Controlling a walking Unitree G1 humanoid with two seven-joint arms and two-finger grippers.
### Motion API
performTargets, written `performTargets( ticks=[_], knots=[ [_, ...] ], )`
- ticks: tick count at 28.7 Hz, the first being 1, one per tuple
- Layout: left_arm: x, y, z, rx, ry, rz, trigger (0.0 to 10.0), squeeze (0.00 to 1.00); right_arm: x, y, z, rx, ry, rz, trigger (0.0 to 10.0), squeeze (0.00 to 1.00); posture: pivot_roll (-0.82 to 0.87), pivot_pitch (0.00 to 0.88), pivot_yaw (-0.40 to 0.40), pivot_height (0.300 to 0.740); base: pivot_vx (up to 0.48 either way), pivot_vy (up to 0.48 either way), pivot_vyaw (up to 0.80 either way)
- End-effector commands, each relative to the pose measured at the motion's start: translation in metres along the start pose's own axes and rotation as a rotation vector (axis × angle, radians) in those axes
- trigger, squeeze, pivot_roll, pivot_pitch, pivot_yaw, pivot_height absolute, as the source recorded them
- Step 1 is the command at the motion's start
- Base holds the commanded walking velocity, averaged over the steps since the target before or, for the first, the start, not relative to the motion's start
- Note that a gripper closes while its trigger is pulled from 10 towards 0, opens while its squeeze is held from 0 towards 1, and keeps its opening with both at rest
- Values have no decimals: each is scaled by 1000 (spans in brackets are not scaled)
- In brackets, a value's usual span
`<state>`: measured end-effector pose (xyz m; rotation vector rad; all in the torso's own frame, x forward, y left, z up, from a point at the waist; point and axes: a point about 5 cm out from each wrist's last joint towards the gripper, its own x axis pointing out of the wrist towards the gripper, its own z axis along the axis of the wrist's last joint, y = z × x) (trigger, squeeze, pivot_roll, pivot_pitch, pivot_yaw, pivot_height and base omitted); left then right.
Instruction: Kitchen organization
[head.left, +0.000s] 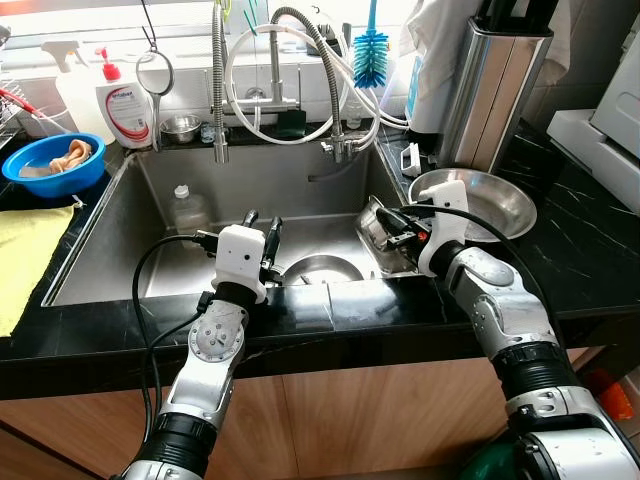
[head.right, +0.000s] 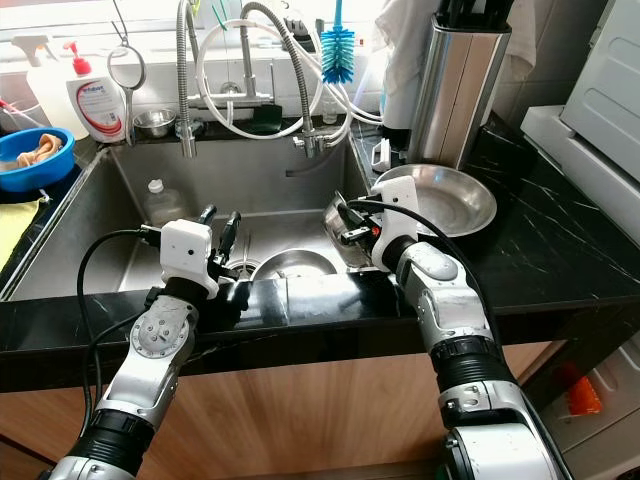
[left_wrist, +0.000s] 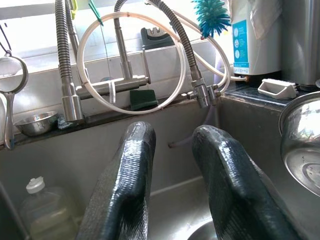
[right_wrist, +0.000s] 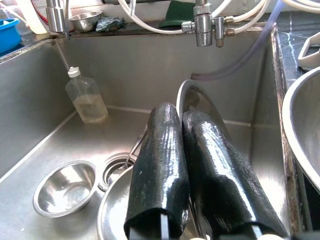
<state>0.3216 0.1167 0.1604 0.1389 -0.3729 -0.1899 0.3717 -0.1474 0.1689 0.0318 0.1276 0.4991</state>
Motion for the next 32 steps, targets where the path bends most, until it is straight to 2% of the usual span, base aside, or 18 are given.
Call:
performTargets(
  ticks=[1, 2, 3, 4, 5, 6, 7, 10, 12, 17, 18, 19, 22, 24, 26, 28, 29, 32],
  knots=[
    [-1, 0, -1, 19, 8, 1, 10000, 0, 3, 1, 10, -17, -25, 0, 10000, 0, -129, 0, 8, 740, 0, 0, 0],
    [-1, 1, 0, 18, 7, 2, 10000, 0, 4, 1, 9, -14, -23, -1, 10000, 0, -129, 0, 8, 740, 0, 0, 0],
    [-1, 1, 0, 18, 6, 3, 10000, 0, 4, 1, 9, -14, -22, -2, 10000, 180, -129, 0, 8, 740, 0, 0, 0],
    [-1, 1, 0, 19, 7, 4, 10000, 0, 4, 1, 8, -11, -20, -5, 10000, 251, -129, 0, 8, 740, 0, 0, 0],
    [-1, 1, 0, 20, 7, 4, 10000, 0, 4, 1, 9, -10, -21, -5, 10000, 251, -129, 0, 8, 740, 0, 0, 0],
    [-1, 1, 0, 20, 6, 4, 10000, 0, 4, 0, 9, -9, -23, -6, 10000, 475, -129, 0, 8, 740, 0, 0, 0],
    [-1, 1, 0, 20, 6, 4, 10000, 0, 4, 0, 9, -9, -23, -7, 10000, 553, -129, 0, 10, 740, 0, 0, 0],
    [-1, 1, -1, 20, 6, 5, 10000, 0, 4, -1, 9, -14, -22, -12, 10000, 553, -129, 0, 10, 740, 0, 0, 0],
    [-1, 1, -1, 19, 6, 3, 10000, 0, 4, -1, 9, -17, -27, -18, 10000, 494, -131, 0, 10, 740, 0, 0, 0],
    [-2, 0, -1, 18, 6, 1, 10000, 0, 4, -3, 11, -17, -38, -32, 10000, 439, -132, 0, 12, 740, 0, 0, 0],
    [-1, 0, -1, 18, 5, 0, 10000, 0, 5, -3, 13, -22, -44, -37, 10000, 55, -132, 0, 12, 740, 0, 0, 0],
    [-1, 0, 0, 18, 4, 0, 10000, 0, 5, -3, 15, -31, -51, -45, 10000, 0, -132, 0, 12, 740, 0, 0, 0],
    [-1, 0, 0, 18, 4, -1, 10000, 0, 4, -4, 21, -61, -68, -59, 10000, 0, -133, 0, 13, 740, 0, 0, 0],
    [-1, -1, -1, 18, 3, -2, 10000, 0, 2, -5, 34, -134, -97, -102, 10000, 0, -136, 0, 13, 740, 0, 0, 0],
    [-1, -1, 0, 17, 2, -2, 10000, 0, 1, -8, 40, -157, -108, -133, 10000, 0, -136, 0, 13, 740, 0, 0, 0],
    [-1, -1, -1, 17, 2, -2, 10000, 0, -3, -14, 50, -175, -125, -190, 10000, 0, -138, 0, 12, 740, 0, 0, 0],
    [-1, -1, -1, 16, 2, 0, 10000, 0, -10, -24, 63, -167, -156, -280, 10000, 0, -138, 0, 12, 740, 0, 0, 0],
    [-1, -1, -1, 17, 2, 0, 10000, 0, -17, -35, 73, -153, -181, -359, 10000, 0, -138, 0, 12, 740, 0, 0, 0]
  ],
)
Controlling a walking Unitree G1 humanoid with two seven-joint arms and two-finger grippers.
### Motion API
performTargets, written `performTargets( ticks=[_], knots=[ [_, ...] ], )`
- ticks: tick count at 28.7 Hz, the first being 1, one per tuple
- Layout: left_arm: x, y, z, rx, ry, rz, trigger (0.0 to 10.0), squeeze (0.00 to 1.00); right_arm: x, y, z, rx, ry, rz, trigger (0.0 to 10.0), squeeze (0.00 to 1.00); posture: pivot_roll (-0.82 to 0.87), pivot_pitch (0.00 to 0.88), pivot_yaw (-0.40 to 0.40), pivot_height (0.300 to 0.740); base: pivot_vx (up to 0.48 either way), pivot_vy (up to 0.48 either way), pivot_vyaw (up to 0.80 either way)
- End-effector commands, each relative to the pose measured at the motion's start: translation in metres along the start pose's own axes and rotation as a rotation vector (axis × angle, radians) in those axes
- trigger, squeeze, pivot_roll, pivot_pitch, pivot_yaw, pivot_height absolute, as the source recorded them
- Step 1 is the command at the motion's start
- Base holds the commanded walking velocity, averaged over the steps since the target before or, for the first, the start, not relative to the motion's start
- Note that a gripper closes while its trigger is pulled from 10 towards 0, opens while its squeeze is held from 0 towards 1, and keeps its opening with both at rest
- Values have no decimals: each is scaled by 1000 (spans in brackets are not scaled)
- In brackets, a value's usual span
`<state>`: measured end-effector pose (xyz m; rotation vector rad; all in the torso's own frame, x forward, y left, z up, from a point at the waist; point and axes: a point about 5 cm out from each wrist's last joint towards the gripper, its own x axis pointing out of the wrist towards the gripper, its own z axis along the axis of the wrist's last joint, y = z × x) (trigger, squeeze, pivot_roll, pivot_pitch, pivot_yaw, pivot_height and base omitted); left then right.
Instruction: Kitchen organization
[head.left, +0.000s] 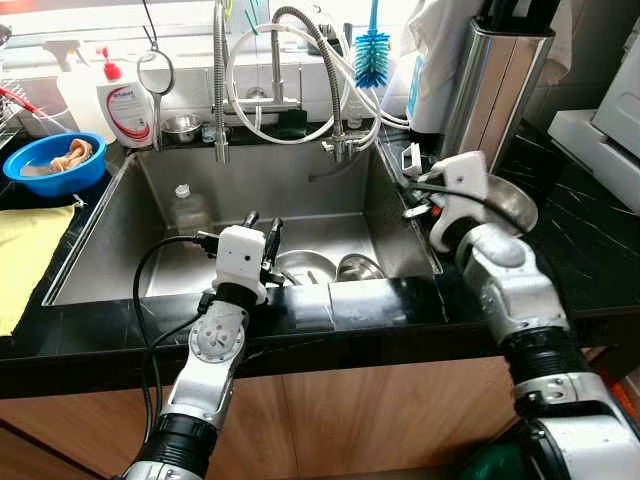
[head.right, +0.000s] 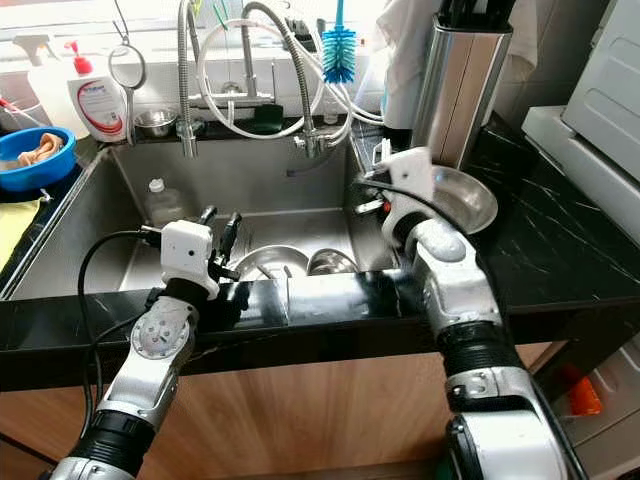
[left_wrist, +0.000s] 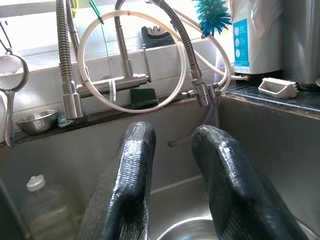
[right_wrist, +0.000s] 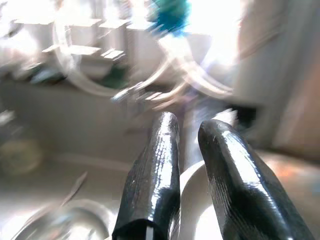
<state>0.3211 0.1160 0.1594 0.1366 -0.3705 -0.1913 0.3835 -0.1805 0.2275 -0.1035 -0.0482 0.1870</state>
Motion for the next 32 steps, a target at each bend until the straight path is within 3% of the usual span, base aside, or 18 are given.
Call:
performTargets(
  ticks=[1, 2, 3, 7, 10, 15, 21, 32],
  knots=[
    [0, 1, 0, 20, 0, 2, 10000, 0, -2, -16, 18, 16, -42, -99, 10000, 0, -146, 0, 11, 740, 0, 0, 0],
    [0, 1, 0, 20, 1, 2, 10000, 0, -3, -23, 22, 24, -48, -136, 10000, 0, -146, 0, 11, 740, 0, 0, 0],
    [0, 1, 0, 19, 1, 3, 10000, 0, -5, -32, 24, 43, -51, -188, 10000, 1000, -146, 0, 11, 740, 0, 0, 0],
    [0, 0, -1, 18, 3, 4, 10000, 0, -9, -46, 26, 71, -48, -275, 10000, 1000, -153, 0, 12, 740, 0, 0, 0],
    [0, -2, -1, 13, 5, 0, 10000, 0, -17, -65, 17, 147, -13, -425, 10000, 1000, -156, 0, 13, 740, 0, 0, 0],
    [1, -1, -1, 14, 4, -1, 10000, 0, -25, -75, 6, 203, 40, -544, 10000, 1000, -152, 0, 16, 740, 0, 0, 0],
    [1, 0, 0, 18, 5, -3, 10000, 0, -29, -79, -9, 280, 94, -598, 10000, 1000, -148, 0, 18, 740, 0, 0, 0],
    [1, -1, 0, 18, 5, -7, 10000, 0, -29, -75, -22, 319, 144, -608, 10000, 1000, -144, 0, 18, 740, 0, 0, 0]
  ],
)
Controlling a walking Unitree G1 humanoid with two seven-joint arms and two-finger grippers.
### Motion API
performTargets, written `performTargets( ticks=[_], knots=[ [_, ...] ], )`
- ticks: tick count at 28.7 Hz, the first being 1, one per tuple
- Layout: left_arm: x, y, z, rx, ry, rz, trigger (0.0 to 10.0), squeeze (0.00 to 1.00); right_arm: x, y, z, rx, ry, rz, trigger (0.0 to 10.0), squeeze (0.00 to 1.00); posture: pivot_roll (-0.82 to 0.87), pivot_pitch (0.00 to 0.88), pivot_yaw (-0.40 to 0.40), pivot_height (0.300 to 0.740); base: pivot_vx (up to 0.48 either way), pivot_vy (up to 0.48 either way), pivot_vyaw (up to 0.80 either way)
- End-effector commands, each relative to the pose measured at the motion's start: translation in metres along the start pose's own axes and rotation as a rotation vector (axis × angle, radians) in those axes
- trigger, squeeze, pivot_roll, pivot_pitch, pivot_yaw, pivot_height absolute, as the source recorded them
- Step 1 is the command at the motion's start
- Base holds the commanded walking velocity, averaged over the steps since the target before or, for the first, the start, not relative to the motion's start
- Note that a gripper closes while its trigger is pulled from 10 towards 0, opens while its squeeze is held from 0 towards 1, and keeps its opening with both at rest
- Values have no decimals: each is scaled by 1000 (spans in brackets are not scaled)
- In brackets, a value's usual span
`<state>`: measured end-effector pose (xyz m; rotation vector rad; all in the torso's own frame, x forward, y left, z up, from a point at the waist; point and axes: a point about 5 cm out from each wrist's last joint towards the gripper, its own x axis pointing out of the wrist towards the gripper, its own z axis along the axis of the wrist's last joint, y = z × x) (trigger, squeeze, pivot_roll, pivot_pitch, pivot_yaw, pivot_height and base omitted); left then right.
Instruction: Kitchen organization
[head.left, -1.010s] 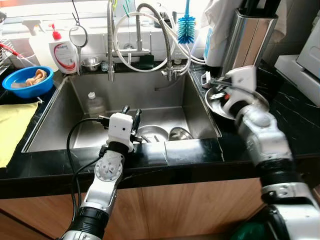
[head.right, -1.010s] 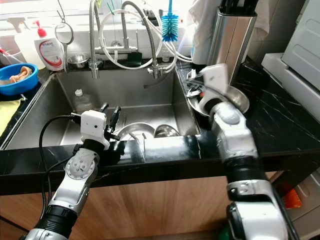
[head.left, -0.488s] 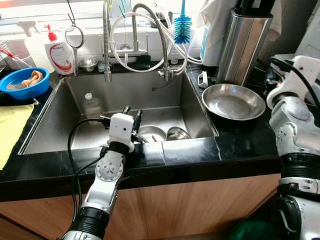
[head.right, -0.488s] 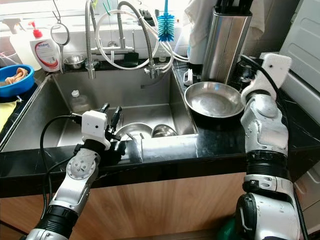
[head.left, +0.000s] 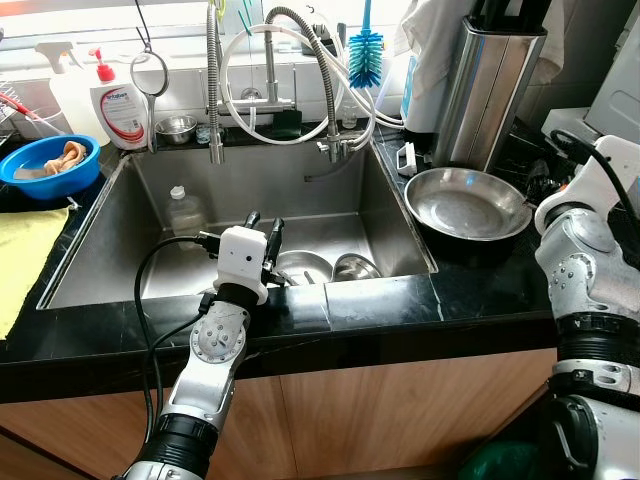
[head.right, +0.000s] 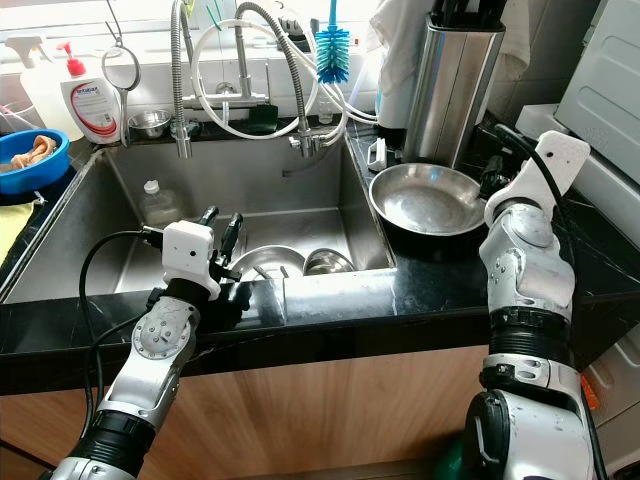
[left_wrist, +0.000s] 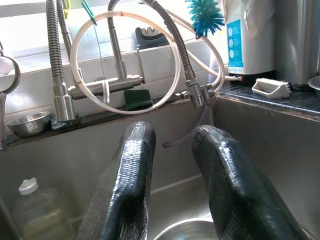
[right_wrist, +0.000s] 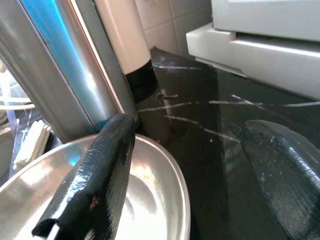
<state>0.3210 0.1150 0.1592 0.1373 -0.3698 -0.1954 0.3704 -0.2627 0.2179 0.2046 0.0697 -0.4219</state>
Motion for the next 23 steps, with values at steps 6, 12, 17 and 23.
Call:
performTargets(
  ticks=[6, 12, 17, 23],
  knots=[
    [1, 1, -1, 19, 6, -2, 10000, 0, 2, -3, -19, 8, 93, -26, 10000, 0, -140, 0, 17, 740, 0, 0, 0],
    [1, 1, 0, 19, 2, -3, 10000, 0, 2, 0, -30, 31, 136, 5, 10000, 0, -140, 0, 17, 740, 0, 0, 0],
    [1, 1, 0, 17, 0, -4, 10000, 0, 2, 1, -34, 36, 147, 19, 10000, 0, -140, 0, 19, 740, 0, 0, 0],
    [1, 1, 0, 20, 1, -6, 10000, 0, 3, 0, -42, 51, 174, 6, 10000, 0, -133, 0, 21, 740, 0, 0, 0]
  ],
)
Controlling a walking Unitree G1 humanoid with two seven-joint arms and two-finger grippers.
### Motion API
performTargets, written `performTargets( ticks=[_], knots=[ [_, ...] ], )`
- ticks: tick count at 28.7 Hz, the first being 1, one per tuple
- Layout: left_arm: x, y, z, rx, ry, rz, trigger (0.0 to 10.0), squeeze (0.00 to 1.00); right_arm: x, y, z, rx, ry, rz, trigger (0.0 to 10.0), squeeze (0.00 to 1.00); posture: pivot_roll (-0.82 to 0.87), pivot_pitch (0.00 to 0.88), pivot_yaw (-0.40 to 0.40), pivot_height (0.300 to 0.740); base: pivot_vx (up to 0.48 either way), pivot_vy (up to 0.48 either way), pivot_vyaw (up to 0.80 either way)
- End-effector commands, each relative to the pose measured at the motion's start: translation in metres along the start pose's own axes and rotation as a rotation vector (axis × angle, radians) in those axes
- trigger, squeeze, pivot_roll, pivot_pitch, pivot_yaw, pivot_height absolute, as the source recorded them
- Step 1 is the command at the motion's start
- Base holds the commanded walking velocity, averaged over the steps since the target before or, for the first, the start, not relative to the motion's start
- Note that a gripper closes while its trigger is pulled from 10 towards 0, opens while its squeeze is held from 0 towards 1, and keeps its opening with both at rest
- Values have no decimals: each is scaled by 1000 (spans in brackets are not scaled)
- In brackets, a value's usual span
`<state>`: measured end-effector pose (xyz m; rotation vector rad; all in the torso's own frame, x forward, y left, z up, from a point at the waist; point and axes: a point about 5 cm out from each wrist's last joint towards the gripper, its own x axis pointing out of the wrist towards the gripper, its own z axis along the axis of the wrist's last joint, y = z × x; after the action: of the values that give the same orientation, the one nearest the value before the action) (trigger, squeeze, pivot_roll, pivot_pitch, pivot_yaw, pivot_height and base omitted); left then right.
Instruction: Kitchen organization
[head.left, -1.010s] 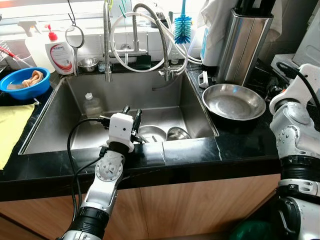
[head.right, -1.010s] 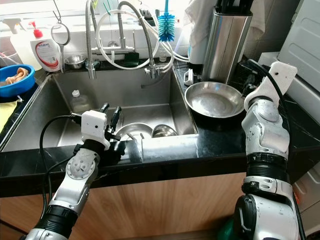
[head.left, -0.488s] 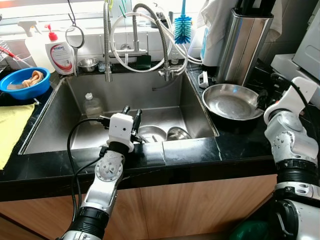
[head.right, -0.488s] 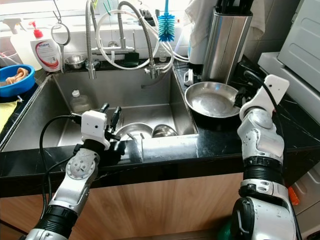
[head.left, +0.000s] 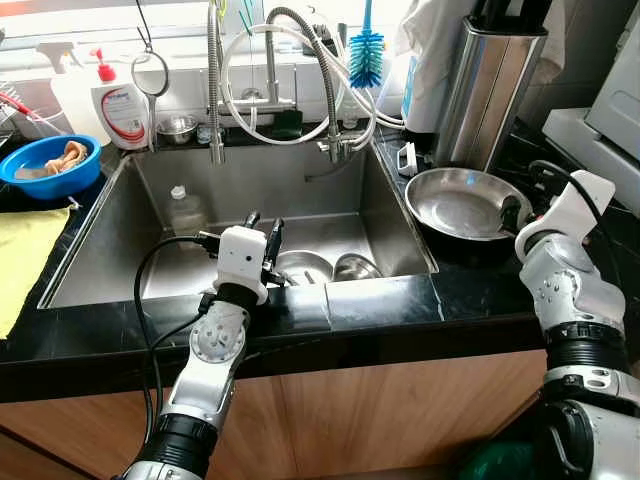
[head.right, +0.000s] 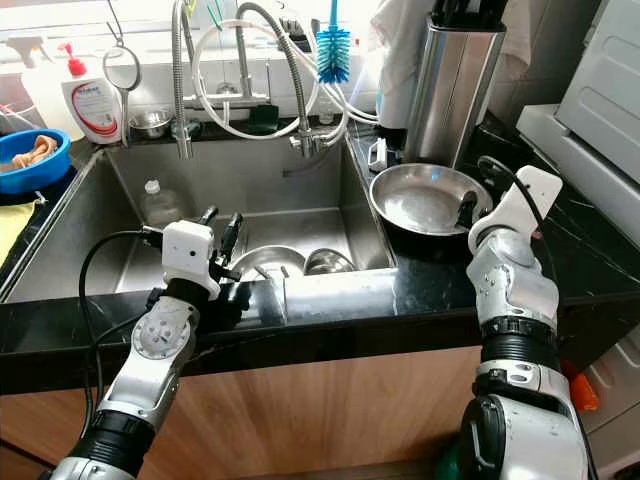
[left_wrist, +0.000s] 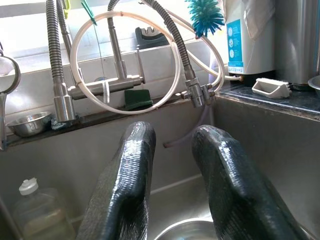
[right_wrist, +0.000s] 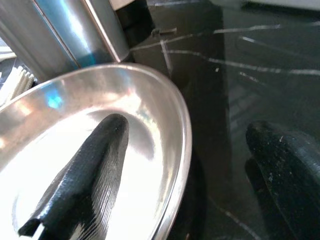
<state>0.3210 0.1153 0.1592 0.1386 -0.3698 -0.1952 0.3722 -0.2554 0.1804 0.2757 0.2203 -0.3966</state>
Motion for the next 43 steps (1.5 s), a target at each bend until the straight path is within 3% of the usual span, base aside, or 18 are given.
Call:
performTargets(
  ticks=[1, 9, 11, 23, 24, 25, 43],
  knots=[
    [1, 1, 0, 19, 1, -9, 10000, 0, 1, 0, -6, 39, 22, 4, 10000, 0, -134, 0, 23, 740, 0, 0, 0],
    [2, 1, 2, 19, -4, -11, 10000, 0, 2, 0, -9, 41, 31, 13, 10000, 0, -136, 0, 25, 740, 0, 0, 0],
    [2, 1, 2, 18, -4, -11, 10000, 0, 2, 6, -7, 95, 20, 63, 10000, 0, -136, 0, 25, 740, 0, 0, 0],
    [1, 1, 1, 18, -2, -9, 10000, 0, 2, 11, -7, 98, 33, 84, 10000, 0, -137, 0, 26, 740, 0, 0, 0],
    [1, 1, 1, 18, -2, -9, 10000, 0, 2, 11, -7, 98, 30, 86, 7529, 0, -139, 0, 24, 740, 0, 0, 0],
    [1, 1, 1, 17, -2, -9, 10000, 0, 2, 11, -6, 100, 27, 87, 0, 0, -139, 0, 24, 740, 0, 0, 0],
    [1, 0, 1, 17, 1, -8, 10000, 0, 1, 23, 5, 111, 14, 96, 0, 0, -139, 0, 22, 740, 0, 0, 0]
  ],
)
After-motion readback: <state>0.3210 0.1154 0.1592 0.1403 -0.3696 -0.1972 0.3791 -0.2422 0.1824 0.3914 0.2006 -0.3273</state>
